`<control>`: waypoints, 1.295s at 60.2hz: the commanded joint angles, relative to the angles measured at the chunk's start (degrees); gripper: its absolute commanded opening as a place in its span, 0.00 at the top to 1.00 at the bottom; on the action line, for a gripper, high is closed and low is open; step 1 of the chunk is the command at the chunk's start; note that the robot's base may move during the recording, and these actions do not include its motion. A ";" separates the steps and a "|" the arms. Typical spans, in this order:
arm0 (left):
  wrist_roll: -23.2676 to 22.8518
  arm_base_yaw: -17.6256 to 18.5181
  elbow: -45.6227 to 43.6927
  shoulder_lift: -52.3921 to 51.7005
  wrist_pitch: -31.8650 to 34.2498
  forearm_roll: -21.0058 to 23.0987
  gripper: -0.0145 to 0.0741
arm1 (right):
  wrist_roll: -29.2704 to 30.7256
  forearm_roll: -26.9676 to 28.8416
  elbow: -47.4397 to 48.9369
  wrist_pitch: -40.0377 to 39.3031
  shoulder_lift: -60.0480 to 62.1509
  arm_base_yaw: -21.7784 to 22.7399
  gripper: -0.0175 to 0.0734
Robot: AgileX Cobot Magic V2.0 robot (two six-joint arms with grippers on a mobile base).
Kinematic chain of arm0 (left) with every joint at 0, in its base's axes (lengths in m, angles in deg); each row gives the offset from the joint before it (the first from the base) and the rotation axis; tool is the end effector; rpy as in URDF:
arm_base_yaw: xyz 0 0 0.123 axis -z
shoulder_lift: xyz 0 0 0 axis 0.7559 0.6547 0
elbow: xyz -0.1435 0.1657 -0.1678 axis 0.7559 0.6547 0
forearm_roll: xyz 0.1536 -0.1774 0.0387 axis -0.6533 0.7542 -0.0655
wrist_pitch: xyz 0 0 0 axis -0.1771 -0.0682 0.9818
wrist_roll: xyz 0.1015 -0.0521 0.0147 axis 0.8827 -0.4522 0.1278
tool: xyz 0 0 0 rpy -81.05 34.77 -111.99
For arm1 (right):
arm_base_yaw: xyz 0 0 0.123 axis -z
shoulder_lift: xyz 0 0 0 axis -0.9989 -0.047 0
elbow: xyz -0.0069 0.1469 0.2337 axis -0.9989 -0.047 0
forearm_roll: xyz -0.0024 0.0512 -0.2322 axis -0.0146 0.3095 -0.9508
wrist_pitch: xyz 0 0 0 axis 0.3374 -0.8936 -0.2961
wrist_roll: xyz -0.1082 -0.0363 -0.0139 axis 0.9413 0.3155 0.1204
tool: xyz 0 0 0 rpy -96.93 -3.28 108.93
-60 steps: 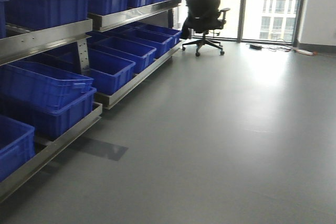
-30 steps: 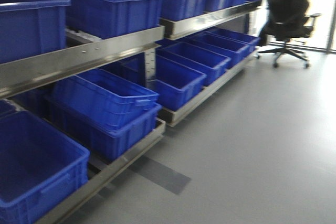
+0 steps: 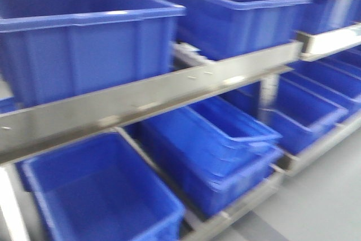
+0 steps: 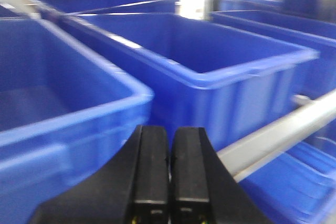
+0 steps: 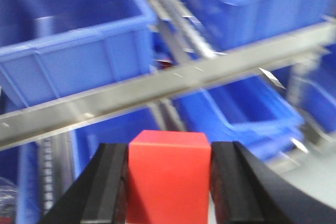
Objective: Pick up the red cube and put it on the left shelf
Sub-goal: 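Drive the base across the room to the blue crate shelving, then move the right gripper with the red cube into the blue crate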
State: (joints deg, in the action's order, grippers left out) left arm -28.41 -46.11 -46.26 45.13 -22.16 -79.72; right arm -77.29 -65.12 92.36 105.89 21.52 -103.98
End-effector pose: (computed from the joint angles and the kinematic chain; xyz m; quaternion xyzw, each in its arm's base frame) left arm 0.0748 -0.0039 0.2130 0.0091 0.6763 -0.0284 0.7361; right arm 0.1165 0.0398 0.3103 -0.0667 0.7723 0.1541 0.6126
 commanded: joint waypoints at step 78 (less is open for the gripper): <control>0.01 0.03 1.41 -0.86 4.74 0.00 0.72 | 0.16 -0.31 1.68 -5.09 -0.18 0.37 0.75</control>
State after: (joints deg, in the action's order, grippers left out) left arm -28.41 -46.11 -46.26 45.13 -22.16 -79.72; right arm -77.39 -65.12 92.36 105.89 21.52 -103.98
